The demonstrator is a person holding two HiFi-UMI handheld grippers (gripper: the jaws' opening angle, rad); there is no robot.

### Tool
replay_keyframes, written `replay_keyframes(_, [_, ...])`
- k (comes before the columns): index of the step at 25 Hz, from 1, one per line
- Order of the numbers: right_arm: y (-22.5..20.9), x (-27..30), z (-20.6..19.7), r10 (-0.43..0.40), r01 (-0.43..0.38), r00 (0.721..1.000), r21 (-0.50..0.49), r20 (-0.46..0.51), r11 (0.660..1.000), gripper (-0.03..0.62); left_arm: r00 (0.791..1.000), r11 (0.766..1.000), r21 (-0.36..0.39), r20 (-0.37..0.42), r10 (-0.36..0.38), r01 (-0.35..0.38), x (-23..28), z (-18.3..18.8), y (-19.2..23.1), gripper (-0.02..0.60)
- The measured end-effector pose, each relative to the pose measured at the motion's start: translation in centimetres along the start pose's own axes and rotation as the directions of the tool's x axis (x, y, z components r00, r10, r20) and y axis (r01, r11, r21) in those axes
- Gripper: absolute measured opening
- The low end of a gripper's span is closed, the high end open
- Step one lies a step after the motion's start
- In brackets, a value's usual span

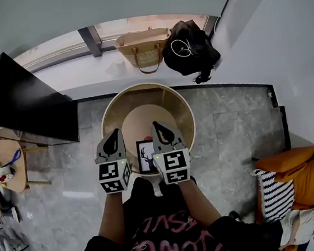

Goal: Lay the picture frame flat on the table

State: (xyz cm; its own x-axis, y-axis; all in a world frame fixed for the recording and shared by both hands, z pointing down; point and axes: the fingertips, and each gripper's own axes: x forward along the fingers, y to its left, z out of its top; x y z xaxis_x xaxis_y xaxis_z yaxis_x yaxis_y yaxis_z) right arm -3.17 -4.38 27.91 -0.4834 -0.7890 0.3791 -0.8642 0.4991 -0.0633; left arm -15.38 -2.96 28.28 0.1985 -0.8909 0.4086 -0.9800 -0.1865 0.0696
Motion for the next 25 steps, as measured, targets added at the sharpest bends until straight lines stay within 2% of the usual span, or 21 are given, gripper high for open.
replay_keyframes(9, [-1.0, -2.1, 4.5, -0.020, 0.025, 0.995, -0.044, 0.098, 0.999, 0.020, 0.996, 0.999, 0.049, 0.093, -0.009, 0.004, -1.5, 4.5, -0.8, 0.009])
replay_keyframes(14, [-2.0, -3.6, 7.2, -0.040, 0.054, 0.986, -0.084, 0.162, 0.995, 0.020, 0.988, 0.998, 0.069, 0.155, -0.014, 0.003, -2.5, 7.6, -1.4, 0.009])
replay_keyframes(25, [-3.3, -5.4, 11.1, -0.052, 0.081, 0.968, -0.110, 0.246, 0.991, 0.020, 0.971, 0.995, 0.099, 0.240, -0.012, -0.012, -3.9, 11.8, -2.1, 0.009])
